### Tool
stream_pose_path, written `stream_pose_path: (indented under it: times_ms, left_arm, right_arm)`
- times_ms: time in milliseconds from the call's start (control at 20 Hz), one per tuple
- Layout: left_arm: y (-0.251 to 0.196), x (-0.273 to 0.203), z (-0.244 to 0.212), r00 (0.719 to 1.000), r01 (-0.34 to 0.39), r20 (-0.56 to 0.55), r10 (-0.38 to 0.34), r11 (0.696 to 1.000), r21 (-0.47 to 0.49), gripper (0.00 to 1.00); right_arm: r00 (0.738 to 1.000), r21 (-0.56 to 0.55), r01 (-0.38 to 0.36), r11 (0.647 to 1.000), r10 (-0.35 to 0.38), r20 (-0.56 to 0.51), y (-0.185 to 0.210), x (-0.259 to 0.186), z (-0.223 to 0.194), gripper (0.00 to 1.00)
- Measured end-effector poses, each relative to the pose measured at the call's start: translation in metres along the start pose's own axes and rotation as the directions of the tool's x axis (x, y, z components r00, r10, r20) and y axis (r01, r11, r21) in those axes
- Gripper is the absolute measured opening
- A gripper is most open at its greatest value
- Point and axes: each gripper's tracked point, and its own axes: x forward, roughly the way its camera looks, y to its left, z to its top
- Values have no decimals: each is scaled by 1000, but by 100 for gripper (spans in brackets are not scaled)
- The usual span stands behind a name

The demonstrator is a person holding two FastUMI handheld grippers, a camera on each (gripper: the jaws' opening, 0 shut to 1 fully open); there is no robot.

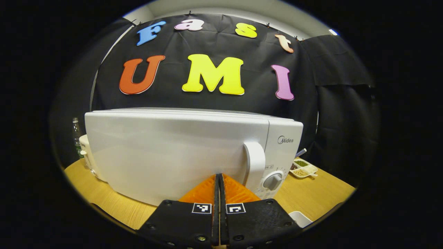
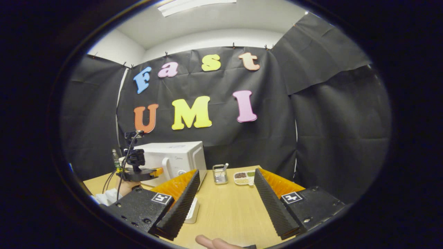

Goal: Open the microwave oven with the left hand, put the food in, and close the microwave oven.

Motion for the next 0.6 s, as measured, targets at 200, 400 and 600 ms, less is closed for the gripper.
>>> stream_pose_path:
  times_ms: [200,400,600]
  left_arm:
    - [-2,-40,25,999,9,48,-9,1000,-1,1]
    - [-2,-89,49,997,18,77,-15,999,-30,1]
    - [11,-147,71,994,0,105,5,999,-48,1]
  right_arm:
    - [1000,-5,18,1000,-17,7,2,-21,2,100]
    - [1000,-1,19,1000,-19,13,7,-41,5,100]
    - [998,-13,46,999,-45,39,6,-55,17,100]
